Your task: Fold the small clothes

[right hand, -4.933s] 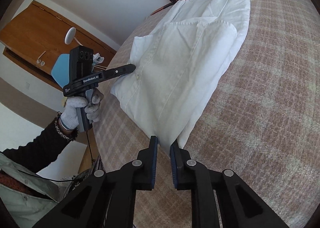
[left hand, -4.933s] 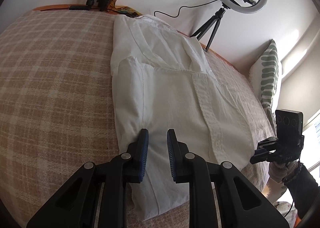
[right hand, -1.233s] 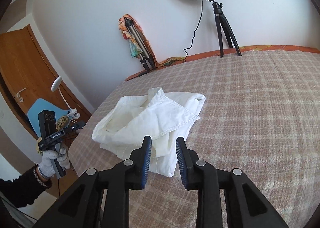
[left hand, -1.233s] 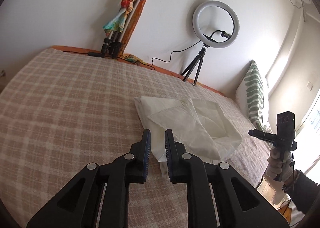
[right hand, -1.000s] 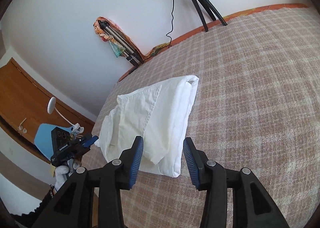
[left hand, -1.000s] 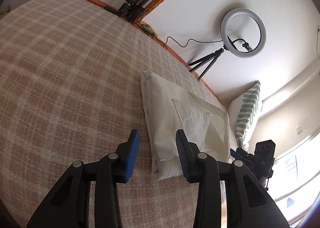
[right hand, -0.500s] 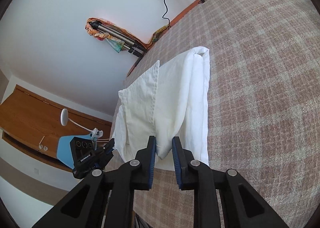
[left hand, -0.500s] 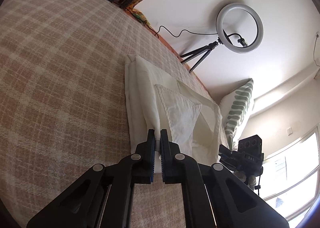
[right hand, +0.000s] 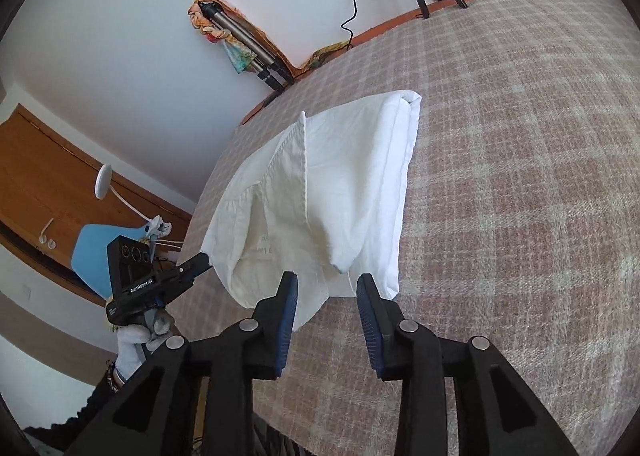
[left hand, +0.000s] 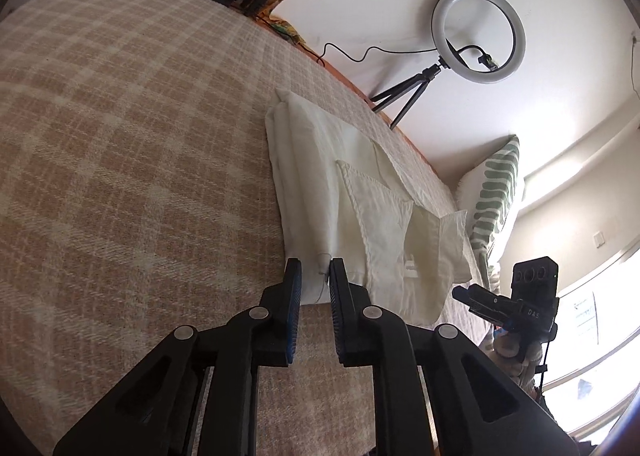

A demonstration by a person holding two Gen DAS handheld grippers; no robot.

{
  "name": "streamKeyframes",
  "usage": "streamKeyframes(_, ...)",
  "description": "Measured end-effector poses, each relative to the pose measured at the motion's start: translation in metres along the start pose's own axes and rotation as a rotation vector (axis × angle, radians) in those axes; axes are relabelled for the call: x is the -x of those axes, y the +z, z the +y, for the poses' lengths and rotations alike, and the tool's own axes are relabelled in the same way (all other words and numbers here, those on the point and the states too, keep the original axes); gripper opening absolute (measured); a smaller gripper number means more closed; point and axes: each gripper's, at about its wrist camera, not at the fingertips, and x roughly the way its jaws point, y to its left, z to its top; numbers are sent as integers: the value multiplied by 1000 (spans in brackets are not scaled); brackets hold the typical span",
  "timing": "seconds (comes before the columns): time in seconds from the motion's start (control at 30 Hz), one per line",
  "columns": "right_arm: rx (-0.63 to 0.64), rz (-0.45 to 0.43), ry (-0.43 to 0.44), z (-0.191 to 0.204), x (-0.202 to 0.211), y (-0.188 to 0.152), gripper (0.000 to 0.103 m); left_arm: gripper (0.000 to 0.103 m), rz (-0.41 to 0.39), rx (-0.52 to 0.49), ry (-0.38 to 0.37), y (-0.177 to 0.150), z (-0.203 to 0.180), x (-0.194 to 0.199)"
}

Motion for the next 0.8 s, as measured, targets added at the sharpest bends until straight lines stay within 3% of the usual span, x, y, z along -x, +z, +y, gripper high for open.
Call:
streamKeyframes(0.1,-5,3,64,2,-3,-9,44,12,-25,-42,12,-3,-10,10)
streamKeyframes(0.3,-6,57,67,12,-42,-17,43,12,-91,-160,25,-1,-41,23)
streamKeyframes(0.37,-1,84,51,17,-57,-18,32,12,-86,-183,31,1,-48,20)
streamKeyframes(0.4,-11,100,64,18,-63,-19,15,12,-84,-192,37,3,-50,18)
streamKeyframes(0.43,-29,108,81,18,-67,-20,6,12,-79,-200,38,4,-52,16)
streamKeyframes(0.5,-75,94,135,18,-64,-21,3,12,-77,-216,42,8,-58,14)
streamKeyframes(0.57,-149,69,263,18,-53,-22,3,12,-85,-247,46,9,-65,14)
streamKeyframes(0.63,-174,63,306,19,-49,-27,3,12,-86,-286,50,12,-75,10)
streamKeyframes(0.67,-178,91,278,18,-55,-31,3,12,-83,-301,57,13,-79,5)
streamKeyframes(0.77,-76,156,56,19,-77,-41,8,13,-25,-364,78,14,-88,-20)
streamKeyframes(0.8,-52,172,36,20,-79,-43,12,13,-1,-368,85,13,-88,-29)
